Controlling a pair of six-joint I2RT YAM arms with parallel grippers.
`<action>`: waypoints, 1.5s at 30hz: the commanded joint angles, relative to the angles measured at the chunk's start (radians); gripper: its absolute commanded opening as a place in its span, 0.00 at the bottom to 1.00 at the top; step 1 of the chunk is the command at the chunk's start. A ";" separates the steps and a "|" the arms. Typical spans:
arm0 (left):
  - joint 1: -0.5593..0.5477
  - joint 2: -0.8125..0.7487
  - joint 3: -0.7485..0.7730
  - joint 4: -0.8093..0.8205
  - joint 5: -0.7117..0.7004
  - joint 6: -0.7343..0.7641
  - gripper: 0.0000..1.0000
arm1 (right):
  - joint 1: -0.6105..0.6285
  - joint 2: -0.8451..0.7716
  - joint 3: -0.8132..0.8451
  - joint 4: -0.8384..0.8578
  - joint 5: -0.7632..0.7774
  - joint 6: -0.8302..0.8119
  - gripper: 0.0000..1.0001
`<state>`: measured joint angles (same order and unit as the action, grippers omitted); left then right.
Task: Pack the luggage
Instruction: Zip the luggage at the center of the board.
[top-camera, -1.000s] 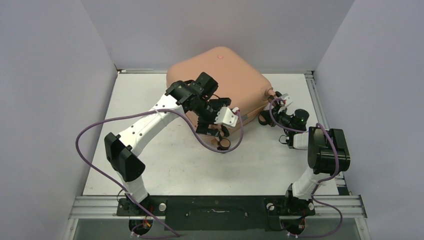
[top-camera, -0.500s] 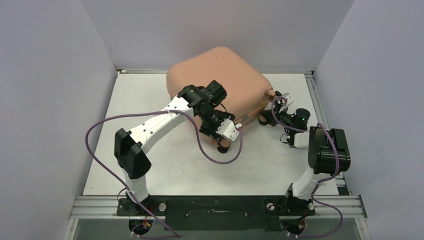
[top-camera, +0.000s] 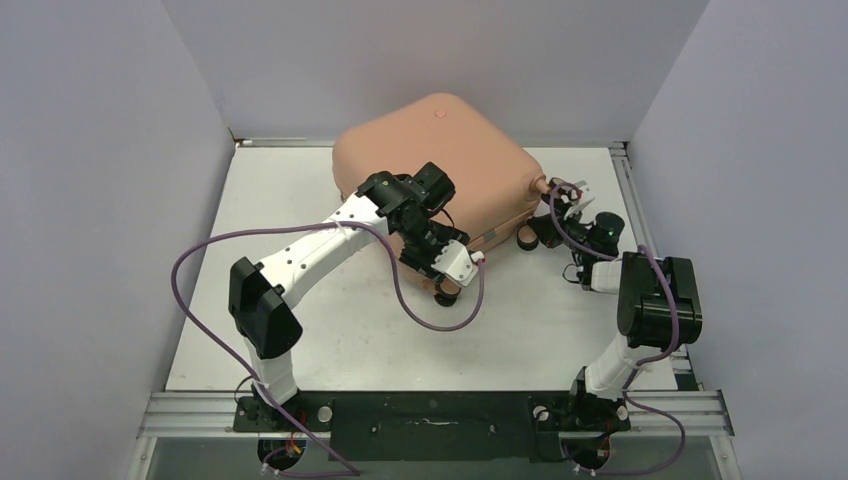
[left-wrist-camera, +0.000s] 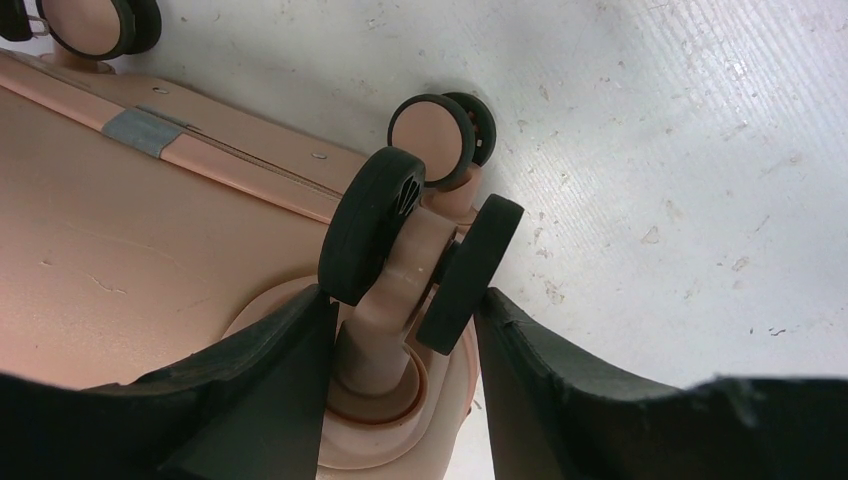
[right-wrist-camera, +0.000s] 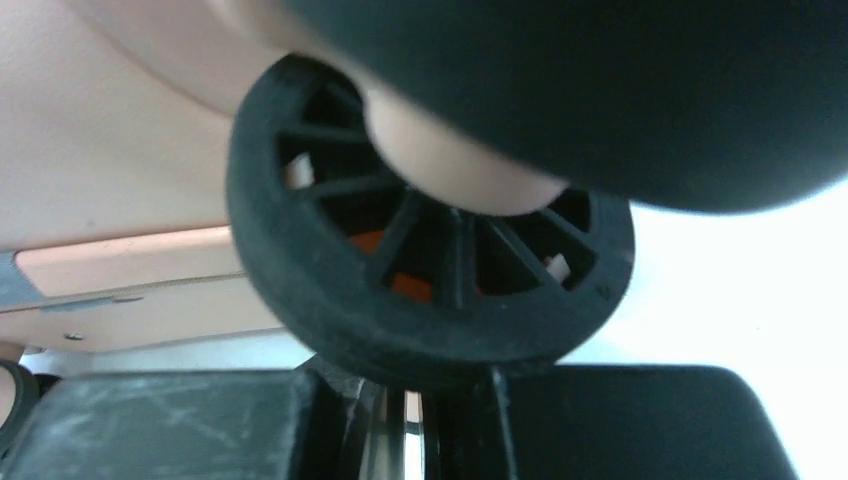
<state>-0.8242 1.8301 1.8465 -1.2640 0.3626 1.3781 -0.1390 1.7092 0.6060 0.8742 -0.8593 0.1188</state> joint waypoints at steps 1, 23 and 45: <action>0.009 0.051 -0.037 -0.289 -0.071 -0.009 0.15 | -0.050 0.010 0.069 -0.027 0.188 0.030 0.05; 0.008 -0.111 -0.232 -0.331 -0.073 -0.063 0.00 | -0.076 0.213 0.506 -0.381 0.377 -0.059 0.05; 0.045 -0.341 -0.461 -0.311 -0.079 -0.175 0.00 | -0.095 0.116 0.251 -0.180 0.185 0.181 0.05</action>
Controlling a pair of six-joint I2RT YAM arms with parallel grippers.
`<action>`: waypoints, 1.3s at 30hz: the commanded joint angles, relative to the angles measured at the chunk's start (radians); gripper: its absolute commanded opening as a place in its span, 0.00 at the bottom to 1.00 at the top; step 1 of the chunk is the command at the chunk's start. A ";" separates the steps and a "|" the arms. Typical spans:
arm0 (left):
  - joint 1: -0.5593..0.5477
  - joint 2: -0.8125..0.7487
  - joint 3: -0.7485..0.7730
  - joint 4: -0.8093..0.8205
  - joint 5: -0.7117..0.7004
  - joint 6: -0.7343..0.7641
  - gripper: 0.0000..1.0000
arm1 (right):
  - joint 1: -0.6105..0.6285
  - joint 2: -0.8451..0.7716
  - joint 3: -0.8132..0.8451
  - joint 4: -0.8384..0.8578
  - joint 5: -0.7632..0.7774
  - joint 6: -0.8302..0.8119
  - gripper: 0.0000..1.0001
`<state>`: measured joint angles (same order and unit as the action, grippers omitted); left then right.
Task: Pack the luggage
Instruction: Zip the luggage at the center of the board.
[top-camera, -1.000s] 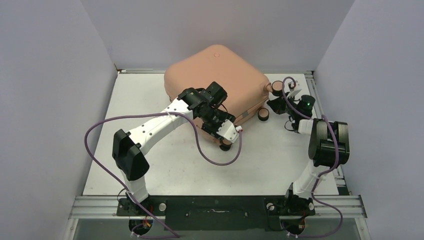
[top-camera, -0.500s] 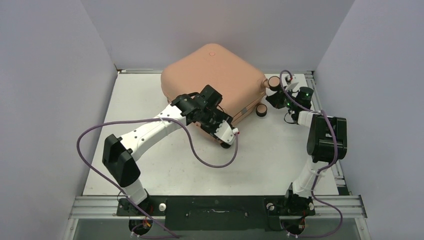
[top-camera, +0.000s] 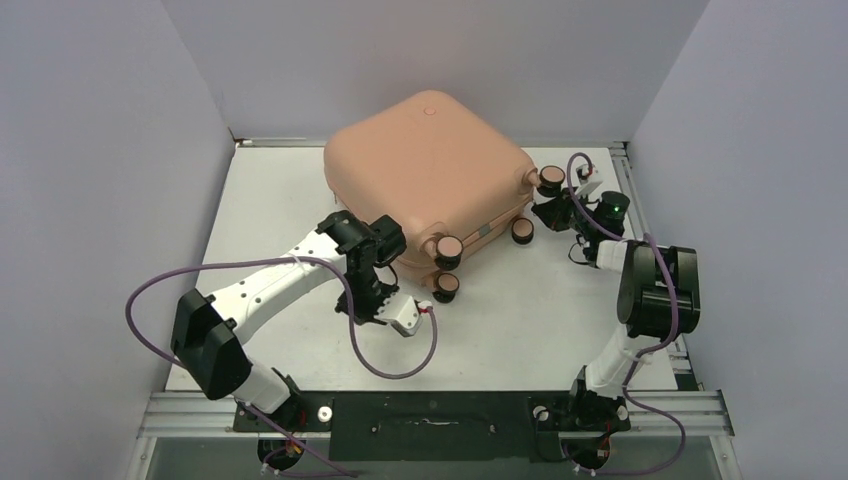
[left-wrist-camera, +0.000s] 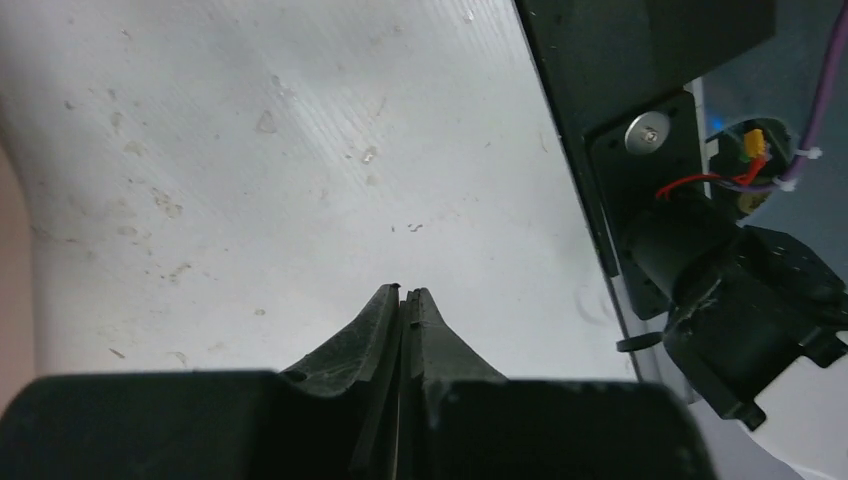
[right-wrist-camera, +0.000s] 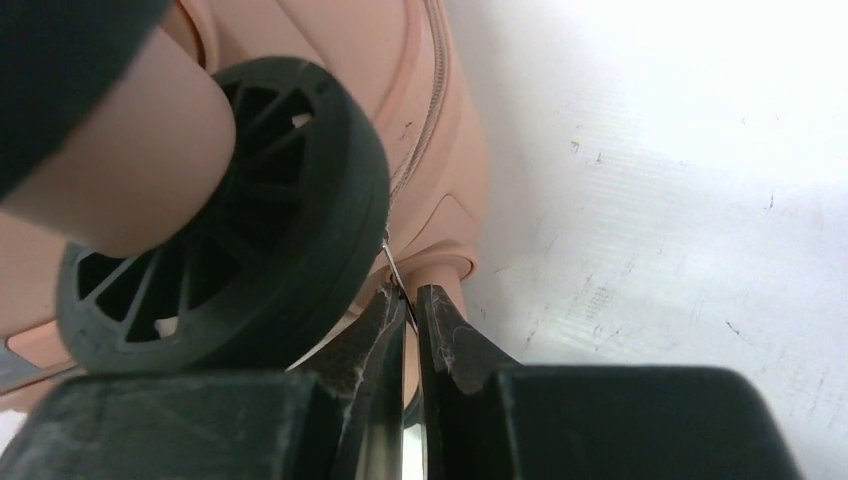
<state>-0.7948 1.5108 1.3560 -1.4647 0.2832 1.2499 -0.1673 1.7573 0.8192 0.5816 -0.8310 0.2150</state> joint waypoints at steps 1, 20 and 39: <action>0.022 -0.026 0.052 -0.105 0.003 -0.052 0.00 | -0.067 0.076 0.040 0.128 0.157 0.101 0.05; -0.014 0.155 0.557 0.496 0.007 -0.776 0.96 | -0.064 0.097 0.018 0.194 0.130 0.129 0.05; -0.112 0.340 0.418 0.853 -0.763 -0.802 0.96 | -0.067 0.077 0.006 0.210 0.108 0.129 0.05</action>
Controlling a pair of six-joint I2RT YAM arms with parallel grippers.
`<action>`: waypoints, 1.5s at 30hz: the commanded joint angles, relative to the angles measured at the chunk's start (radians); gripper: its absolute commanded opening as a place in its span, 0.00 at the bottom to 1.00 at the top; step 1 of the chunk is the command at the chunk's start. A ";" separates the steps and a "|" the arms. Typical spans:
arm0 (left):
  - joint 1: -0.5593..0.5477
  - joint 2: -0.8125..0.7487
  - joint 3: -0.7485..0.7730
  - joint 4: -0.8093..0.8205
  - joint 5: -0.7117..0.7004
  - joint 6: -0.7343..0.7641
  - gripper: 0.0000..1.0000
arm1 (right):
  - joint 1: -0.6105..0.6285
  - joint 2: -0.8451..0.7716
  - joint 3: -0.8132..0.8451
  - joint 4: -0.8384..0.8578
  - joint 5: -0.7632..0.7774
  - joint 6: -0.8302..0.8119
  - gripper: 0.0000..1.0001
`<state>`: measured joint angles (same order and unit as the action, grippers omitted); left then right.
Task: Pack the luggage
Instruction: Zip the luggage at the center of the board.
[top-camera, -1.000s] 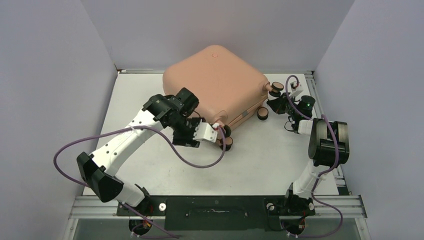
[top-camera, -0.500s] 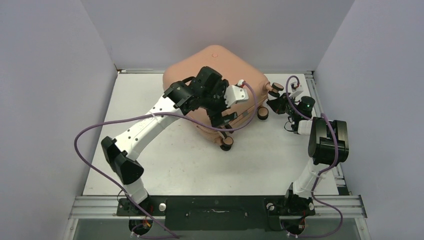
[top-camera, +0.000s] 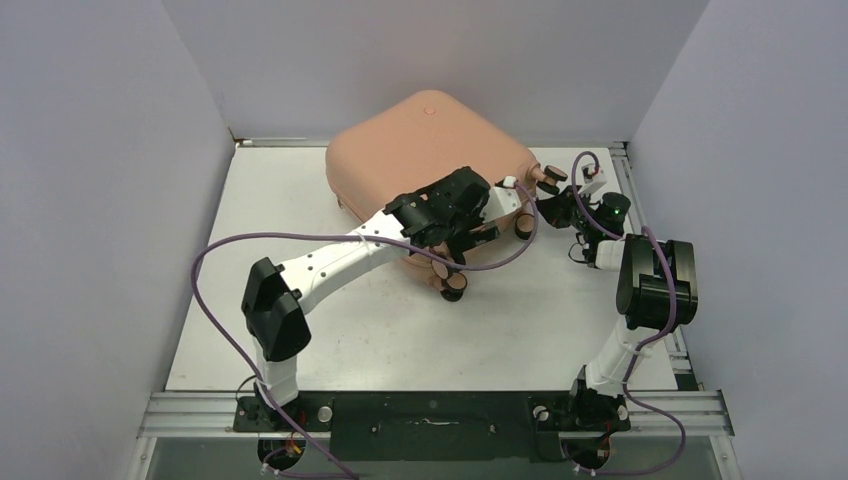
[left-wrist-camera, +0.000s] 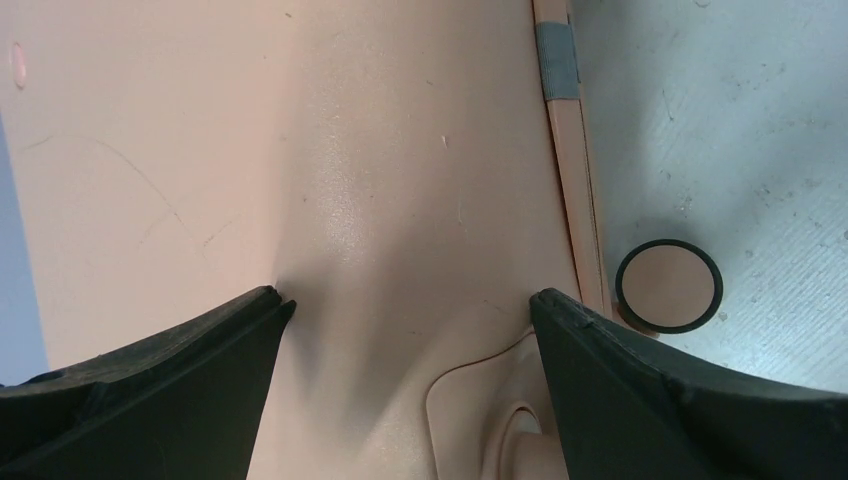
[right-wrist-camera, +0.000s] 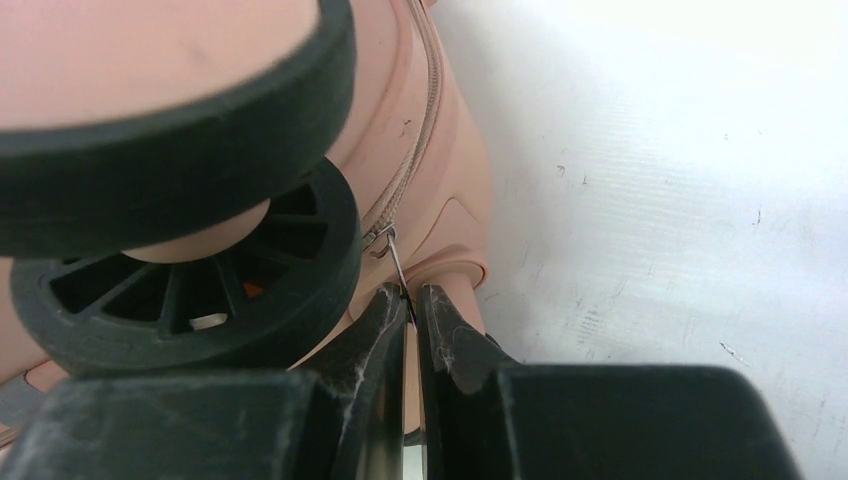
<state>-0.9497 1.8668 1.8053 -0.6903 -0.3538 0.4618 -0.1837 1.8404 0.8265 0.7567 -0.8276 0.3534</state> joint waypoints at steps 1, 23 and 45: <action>0.049 -0.021 -0.055 0.074 -0.119 -0.015 0.96 | -0.052 -0.006 -0.001 0.034 0.102 -0.010 0.05; 0.250 -0.253 -0.510 -0.224 0.122 -0.021 0.65 | -0.026 -0.119 -0.110 0.058 0.109 -0.122 0.05; 0.269 -0.288 -0.655 -0.339 0.234 -0.001 0.05 | 0.007 -0.063 0.094 -0.071 0.559 -0.148 0.05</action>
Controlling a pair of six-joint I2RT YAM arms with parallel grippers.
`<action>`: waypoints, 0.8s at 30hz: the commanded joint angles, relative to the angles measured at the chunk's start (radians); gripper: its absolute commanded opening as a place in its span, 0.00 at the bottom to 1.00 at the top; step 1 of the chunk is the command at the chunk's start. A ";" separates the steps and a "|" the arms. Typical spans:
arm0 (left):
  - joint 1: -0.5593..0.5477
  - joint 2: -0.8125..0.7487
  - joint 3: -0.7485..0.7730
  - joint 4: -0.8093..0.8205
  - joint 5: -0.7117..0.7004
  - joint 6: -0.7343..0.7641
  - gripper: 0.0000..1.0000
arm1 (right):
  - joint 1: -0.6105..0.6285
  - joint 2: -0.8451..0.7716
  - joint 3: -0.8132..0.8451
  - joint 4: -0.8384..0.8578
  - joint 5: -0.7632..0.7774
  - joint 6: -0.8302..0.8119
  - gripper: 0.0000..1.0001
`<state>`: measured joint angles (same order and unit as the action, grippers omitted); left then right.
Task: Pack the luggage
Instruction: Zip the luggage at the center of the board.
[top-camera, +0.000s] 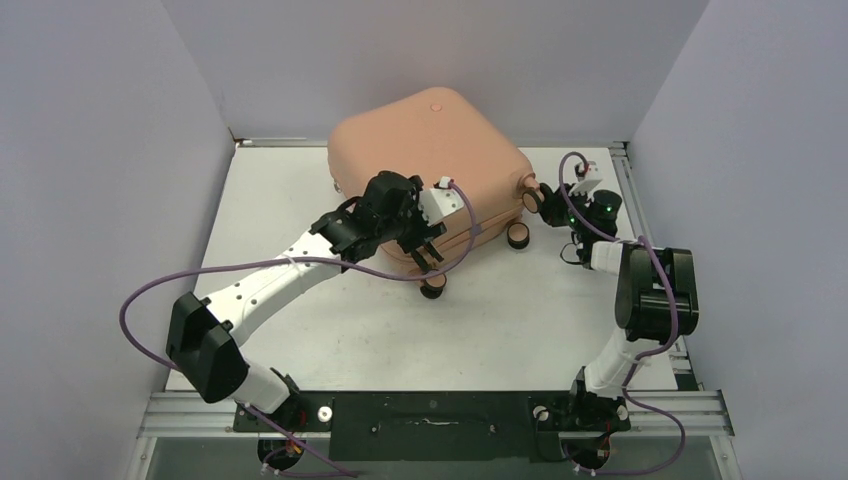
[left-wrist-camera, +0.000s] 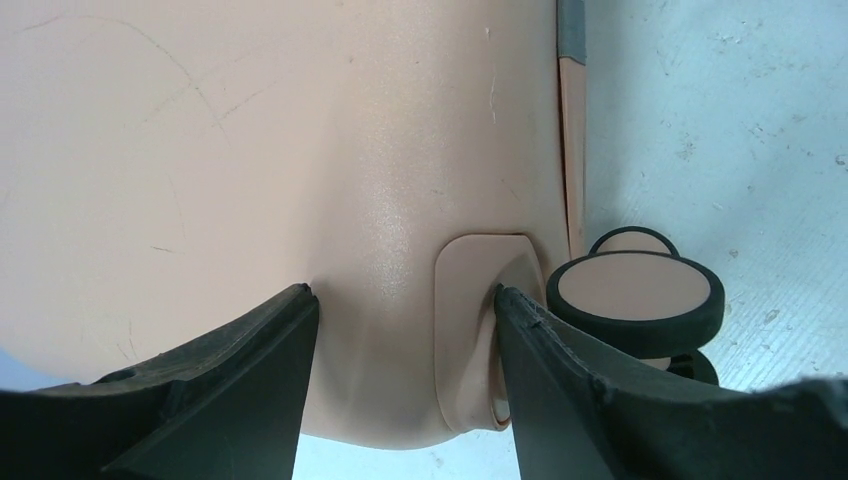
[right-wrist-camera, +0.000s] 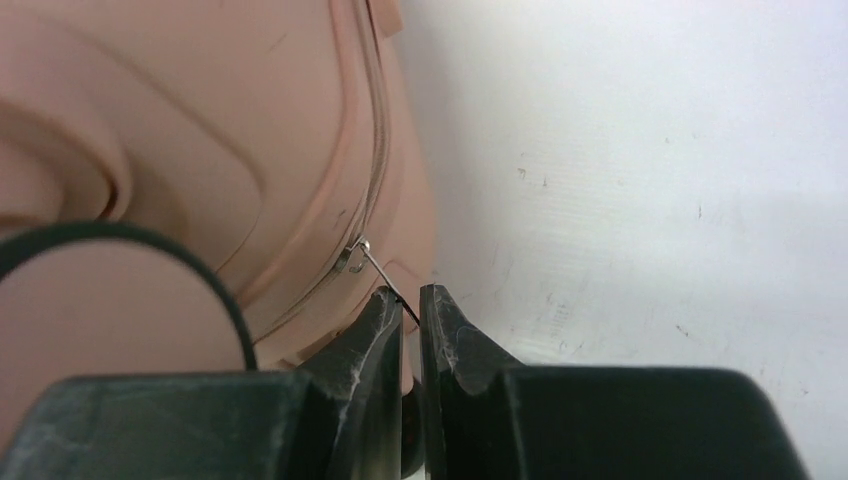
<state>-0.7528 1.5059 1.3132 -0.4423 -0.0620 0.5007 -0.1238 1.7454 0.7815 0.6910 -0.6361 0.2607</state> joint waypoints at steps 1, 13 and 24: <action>0.072 0.063 -0.173 -0.589 -0.058 -0.037 0.04 | -0.042 0.043 0.163 -0.020 0.386 -0.078 0.05; 0.075 -0.072 -0.251 -0.638 0.008 -0.012 0.00 | 0.043 0.258 0.488 -0.170 0.177 -0.125 0.05; 0.335 -0.223 -0.119 -0.665 0.109 0.080 0.00 | 0.115 0.014 0.154 0.040 -0.073 -0.112 0.05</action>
<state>-0.5636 1.3720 1.0512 -1.0809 -0.0170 0.5148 -0.0620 1.9118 1.0233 0.6022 -0.6025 0.1734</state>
